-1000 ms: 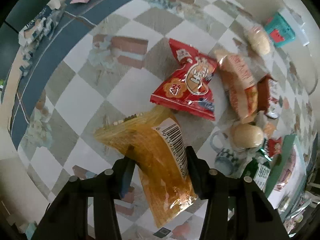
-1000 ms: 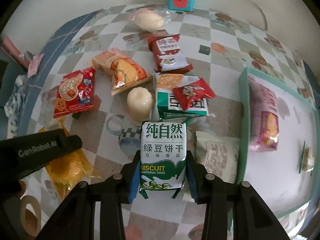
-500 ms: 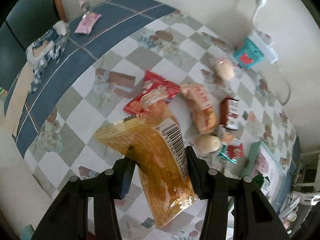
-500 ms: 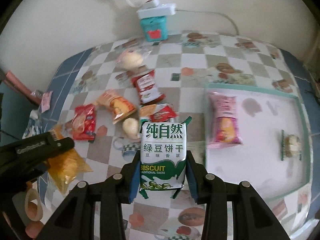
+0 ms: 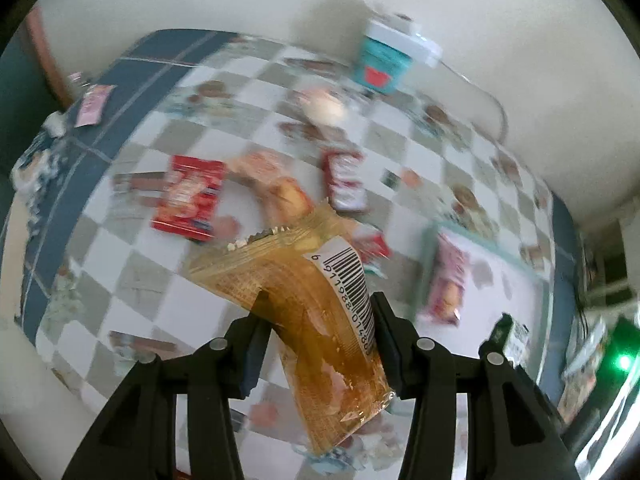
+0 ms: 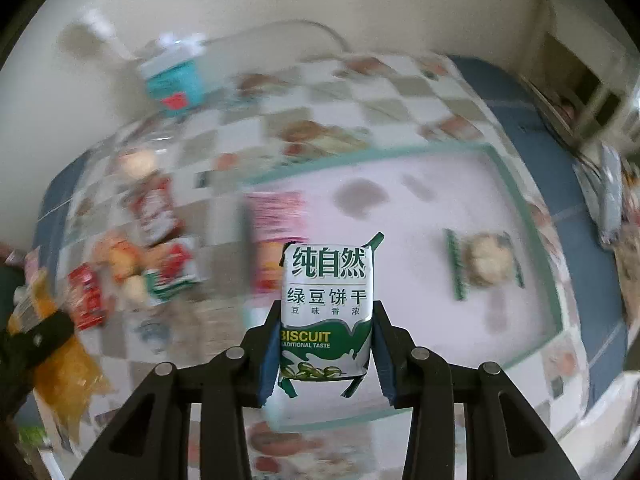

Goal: Organize snacks
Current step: 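Carry the green biscuit box over the tray with the right tool while the left tool carries the bread bag, then release the green biscuit box and orange bread bag into the tray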

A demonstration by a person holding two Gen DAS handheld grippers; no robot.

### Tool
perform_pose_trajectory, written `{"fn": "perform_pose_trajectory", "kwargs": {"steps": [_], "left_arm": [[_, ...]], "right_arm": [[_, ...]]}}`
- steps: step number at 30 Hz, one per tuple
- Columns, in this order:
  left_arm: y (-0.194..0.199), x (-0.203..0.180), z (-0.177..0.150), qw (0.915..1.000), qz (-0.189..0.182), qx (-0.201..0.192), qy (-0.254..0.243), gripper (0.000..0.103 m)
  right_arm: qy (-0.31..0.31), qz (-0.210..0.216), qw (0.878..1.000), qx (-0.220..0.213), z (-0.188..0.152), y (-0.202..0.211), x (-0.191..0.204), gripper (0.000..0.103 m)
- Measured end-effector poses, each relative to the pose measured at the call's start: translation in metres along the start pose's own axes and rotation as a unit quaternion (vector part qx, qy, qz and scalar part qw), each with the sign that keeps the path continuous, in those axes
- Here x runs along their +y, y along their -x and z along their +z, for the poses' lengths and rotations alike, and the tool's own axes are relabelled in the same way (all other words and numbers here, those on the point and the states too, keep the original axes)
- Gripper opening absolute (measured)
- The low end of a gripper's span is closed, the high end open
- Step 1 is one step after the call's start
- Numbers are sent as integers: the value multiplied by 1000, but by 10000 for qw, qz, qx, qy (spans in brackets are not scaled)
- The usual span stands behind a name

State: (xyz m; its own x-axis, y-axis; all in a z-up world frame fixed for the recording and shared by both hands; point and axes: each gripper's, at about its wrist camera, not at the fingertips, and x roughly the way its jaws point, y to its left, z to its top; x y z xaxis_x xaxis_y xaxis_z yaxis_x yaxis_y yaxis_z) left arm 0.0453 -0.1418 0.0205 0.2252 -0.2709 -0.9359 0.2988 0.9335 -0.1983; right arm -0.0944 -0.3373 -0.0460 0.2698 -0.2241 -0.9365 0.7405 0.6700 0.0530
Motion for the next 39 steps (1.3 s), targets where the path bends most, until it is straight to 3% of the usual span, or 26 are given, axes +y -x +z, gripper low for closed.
{"fn": "perform_pose_trajectory", "kwargs": {"steps": [8, 14, 19, 22, 25, 26, 28, 31, 36, 39], "left_arm": [[-21, -71, -32, 9950, -154, 367, -917, 51], [-48, -117, -62, 9844, -194, 780, -1567, 51], [-61, -131, -66, 9831, -87, 679, -1699, 51], [-65, -132, -65, 9834, -221, 706, -1658, 51], [-68, -132, -63, 9836, -253, 714, -1634, 62], [-67, -132, -63, 9839, -242, 694, -1632, 69], [-66, -131, -62, 9842, -209, 657, -1634, 70], [-66, -124, -58, 9860, -150, 682, -1515, 71], [-59, -85, -37, 9950, 121, 495, -861, 88], [-52, -46, -19, 9978, 510, 252, -344, 91]], "right_arm": [[-739, -236, 9968, 173, -1, -10, -65, 43], [-1005, -418, 9937, 259, 0, -13, -92, 43], [-1104, -430, 9925, 310, 0, -15, -101, 43], [-1132, -462, 9919, 349, 1, -17, -101, 43], [-1118, -465, 9922, 310, 2, -14, -100, 45], [-1105, -468, 9924, 292, 2, -13, -100, 49], [-1072, -514, 9926, 250, 3, -11, -97, 63], [-1026, -532, 9930, 233, 4, -9, -94, 66], [-914, -450, 9944, 284, 4, -12, -84, 85], [-777, -372, 9959, 261, 4, -12, -74, 98]]}}
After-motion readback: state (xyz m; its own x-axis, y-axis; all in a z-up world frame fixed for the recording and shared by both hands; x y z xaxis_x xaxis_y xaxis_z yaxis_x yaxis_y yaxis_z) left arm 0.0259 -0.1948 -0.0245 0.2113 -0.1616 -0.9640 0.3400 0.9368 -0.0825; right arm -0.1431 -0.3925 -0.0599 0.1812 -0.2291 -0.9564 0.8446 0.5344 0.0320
